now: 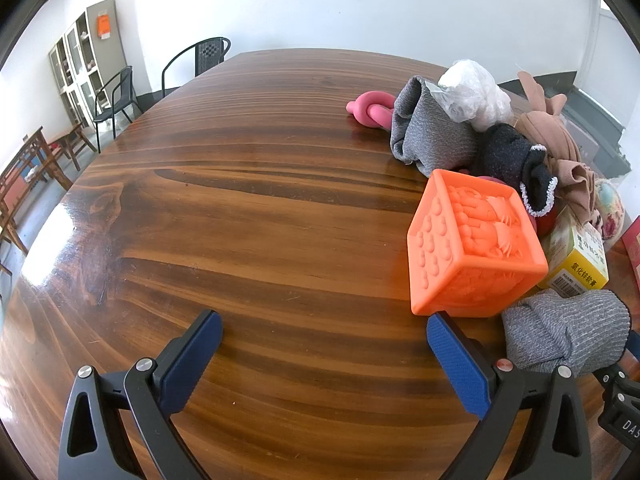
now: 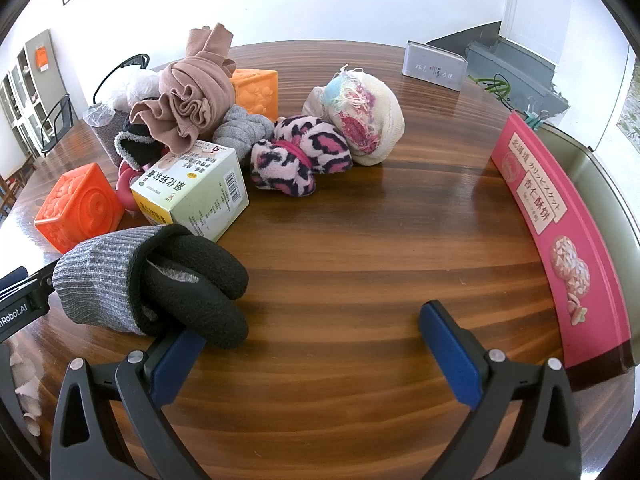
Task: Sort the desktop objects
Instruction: 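Move left tool to the orange cube while right tool reaches the grey glove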
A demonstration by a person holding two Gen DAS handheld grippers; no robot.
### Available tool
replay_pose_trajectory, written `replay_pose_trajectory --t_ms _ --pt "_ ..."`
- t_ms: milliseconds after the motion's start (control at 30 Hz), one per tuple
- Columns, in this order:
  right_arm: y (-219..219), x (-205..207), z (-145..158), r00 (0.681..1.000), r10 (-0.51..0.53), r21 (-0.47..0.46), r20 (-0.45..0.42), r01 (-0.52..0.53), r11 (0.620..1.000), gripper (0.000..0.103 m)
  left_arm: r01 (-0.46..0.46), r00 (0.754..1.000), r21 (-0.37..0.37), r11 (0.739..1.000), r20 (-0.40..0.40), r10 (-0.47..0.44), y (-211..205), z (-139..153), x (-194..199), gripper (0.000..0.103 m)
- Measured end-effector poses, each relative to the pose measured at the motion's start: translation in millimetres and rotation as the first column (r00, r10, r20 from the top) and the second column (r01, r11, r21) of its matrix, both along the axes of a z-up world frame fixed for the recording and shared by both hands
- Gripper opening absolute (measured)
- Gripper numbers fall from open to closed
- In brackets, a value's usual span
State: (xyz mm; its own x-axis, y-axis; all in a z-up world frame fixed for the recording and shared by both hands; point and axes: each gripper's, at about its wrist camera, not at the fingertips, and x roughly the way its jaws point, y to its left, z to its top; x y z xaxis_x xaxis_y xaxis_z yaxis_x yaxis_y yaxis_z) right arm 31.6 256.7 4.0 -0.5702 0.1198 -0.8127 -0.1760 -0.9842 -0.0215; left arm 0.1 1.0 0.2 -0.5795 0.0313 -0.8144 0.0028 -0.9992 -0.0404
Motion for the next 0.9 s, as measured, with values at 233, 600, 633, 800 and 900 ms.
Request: replay_pose_trajectory --t_ms 233,600,633,800,900 --pt "0.2 0.7 -0.3 1.000 0.000 0.000 0.001 0.000 1.000 0.103 -0.013 1.000 0.001 1.000 0.000 0.013 6.3 1.4 1.1 0.103" --pt "0.4 1.0 -0.6 1.000 0.001 -0.002 0.001 -0.001 1.000 0.103 0.047 0.999 0.007 0.999 -0.002 -0.047 3.1 5.3 11.5 0.103" --pt "0.5 1.0 -0.6 1.000 0.002 -0.002 0.001 -0.002 1.000 0.103 0.053 0.999 0.010 0.999 -0.003 -0.053 3.2 5.7 12.1 0.103" --pt "3.8 -3.9 0.3 1.000 0.030 -0.003 0.001 -0.030 1.000 0.103 0.083 0.996 0.101 0.991 -0.033 -0.080 -6.6 11.2 18.1 0.103" --pt "6.3 -6.1 0.6 0.999 0.048 0.000 0.002 -0.048 0.999 0.103 0.085 0.996 0.158 0.984 -0.053 -0.077 -16.2 15.3 21.8 0.103"
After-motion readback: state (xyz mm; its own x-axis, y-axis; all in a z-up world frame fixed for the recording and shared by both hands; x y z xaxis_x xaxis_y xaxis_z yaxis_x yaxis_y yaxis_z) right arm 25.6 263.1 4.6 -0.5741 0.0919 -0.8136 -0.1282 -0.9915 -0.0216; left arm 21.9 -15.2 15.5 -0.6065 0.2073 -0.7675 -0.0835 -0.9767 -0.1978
